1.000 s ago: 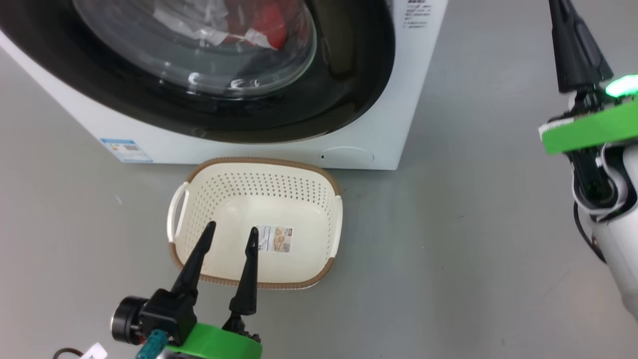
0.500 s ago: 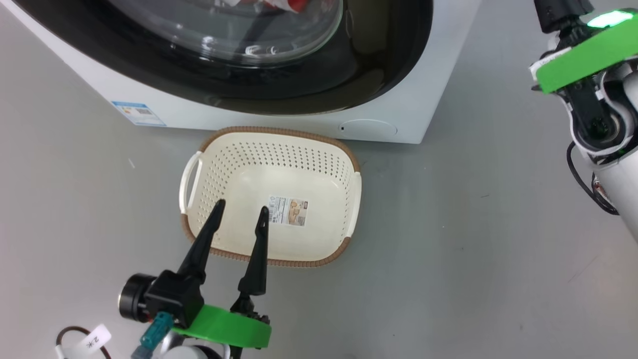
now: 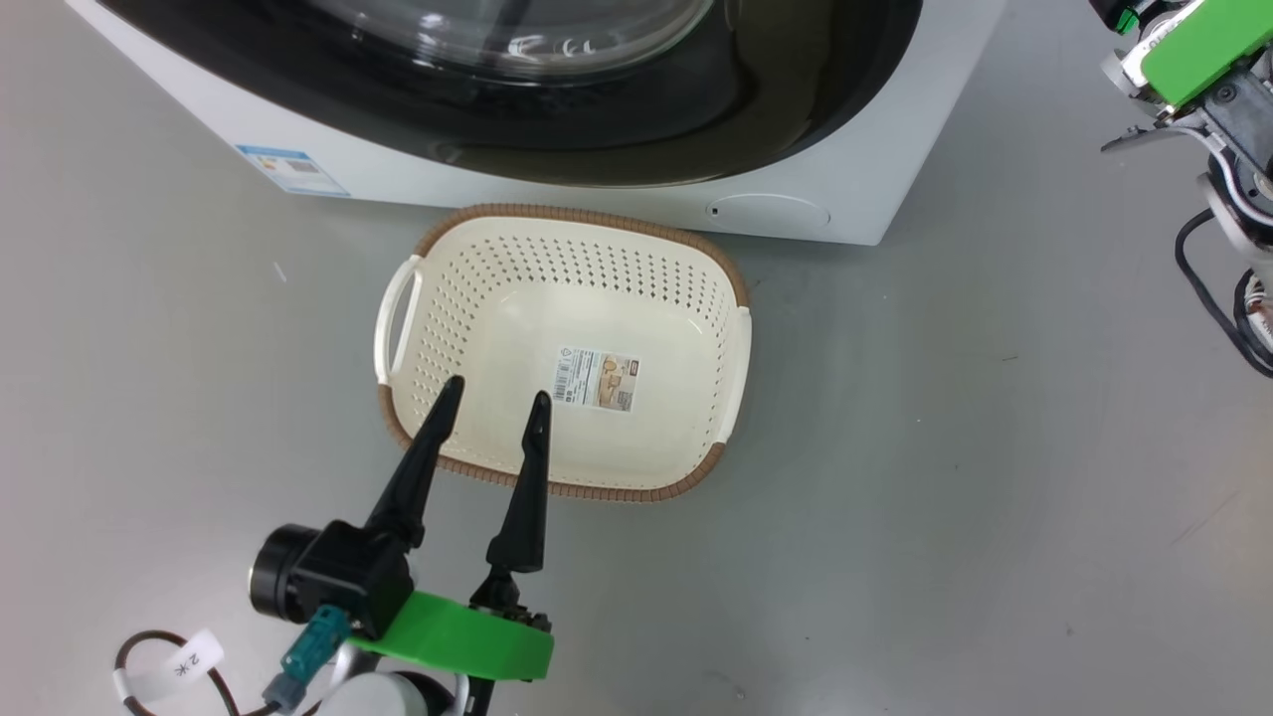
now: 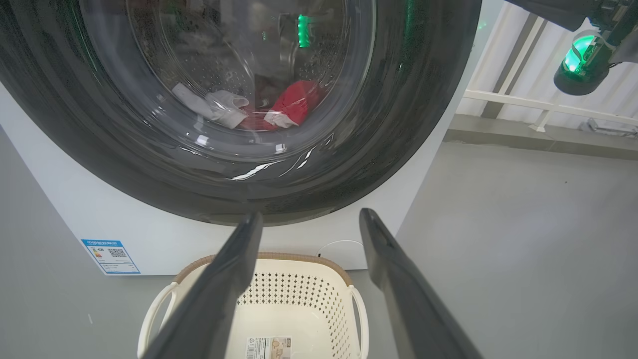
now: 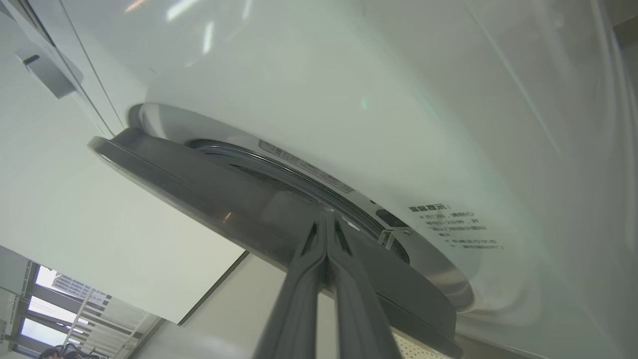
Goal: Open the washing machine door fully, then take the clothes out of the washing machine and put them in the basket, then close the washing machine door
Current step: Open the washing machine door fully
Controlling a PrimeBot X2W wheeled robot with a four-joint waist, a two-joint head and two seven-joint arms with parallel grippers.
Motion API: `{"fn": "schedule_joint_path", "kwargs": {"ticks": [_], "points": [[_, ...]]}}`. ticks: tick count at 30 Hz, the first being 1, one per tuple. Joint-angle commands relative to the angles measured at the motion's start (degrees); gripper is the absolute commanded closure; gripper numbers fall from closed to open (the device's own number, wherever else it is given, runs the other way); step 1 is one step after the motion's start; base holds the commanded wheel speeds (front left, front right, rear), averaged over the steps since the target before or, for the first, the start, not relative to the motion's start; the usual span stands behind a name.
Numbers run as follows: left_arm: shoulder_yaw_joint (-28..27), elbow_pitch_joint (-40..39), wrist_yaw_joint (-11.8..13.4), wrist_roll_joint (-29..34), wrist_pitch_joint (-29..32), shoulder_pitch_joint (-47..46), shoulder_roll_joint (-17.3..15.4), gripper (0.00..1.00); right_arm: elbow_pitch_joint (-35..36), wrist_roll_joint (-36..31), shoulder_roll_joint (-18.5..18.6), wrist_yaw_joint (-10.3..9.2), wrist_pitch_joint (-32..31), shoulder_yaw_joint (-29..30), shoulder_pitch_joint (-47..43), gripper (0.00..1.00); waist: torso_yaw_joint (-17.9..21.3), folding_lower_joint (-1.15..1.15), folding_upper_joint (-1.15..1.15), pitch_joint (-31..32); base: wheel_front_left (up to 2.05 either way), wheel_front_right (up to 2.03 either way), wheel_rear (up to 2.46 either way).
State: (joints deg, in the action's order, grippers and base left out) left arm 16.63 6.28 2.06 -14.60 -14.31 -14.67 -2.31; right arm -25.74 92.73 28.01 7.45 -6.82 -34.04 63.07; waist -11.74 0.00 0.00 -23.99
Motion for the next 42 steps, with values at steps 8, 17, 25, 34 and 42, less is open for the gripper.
{"fn": "schedule_joint_path", "kwargs": {"ticks": [8, 17, 25, 34, 42], "points": [[-0.3, -1.7, 0.7, -0.5, -0.7, -2.0, -0.6, 0.00, -1.9, 5.4, -1.8, 0.03, -10.5, 3.4, 2.0, 1.00, -1.2, 0.00, 0.00, -1.9, 0.00, 0.00, 0.00], [1.1, -2.4, 1.1, -0.9, -0.7, -2.8, -0.6, 0.00, -4.8, 5.9, -3.5, 0.03, -17.5, 7.4, 4.1, 1.00, -2.3, 0.00, 0.00, -3.6, 0.00, 0.00, 0.00], [2.1, -2.8, 1.5, -1.2, -0.7, -3.7, -0.6, 0.00, -6.7, 5.5, -5.0, 0.03, -21.5, 10.0, 5.5, 1.00, -3.1, 0.00, 0.00, -5.0, 0.00, 0.00, 0.00], [3.0, -2.9, 1.8, -1.4, -0.7, -4.1, -0.6, 0.00, -7.3, 5.1, -6.7, 0.03, -25.4, 12.2, 4.4, 1.00, -3.5, 0.00, 0.00, -4.8, 0.00, 0.00, 0.00], [3.8, -2.7, 2.1, -1.6, -0.7, -4.1, -0.6, 0.00, -7.1, 4.2, -8.2, 0.03, -28.5, 13.4, 2.7, 1.00, -3.8, 0.00, 0.00, -3.9, 0.00, 0.00, 0.00]]}}
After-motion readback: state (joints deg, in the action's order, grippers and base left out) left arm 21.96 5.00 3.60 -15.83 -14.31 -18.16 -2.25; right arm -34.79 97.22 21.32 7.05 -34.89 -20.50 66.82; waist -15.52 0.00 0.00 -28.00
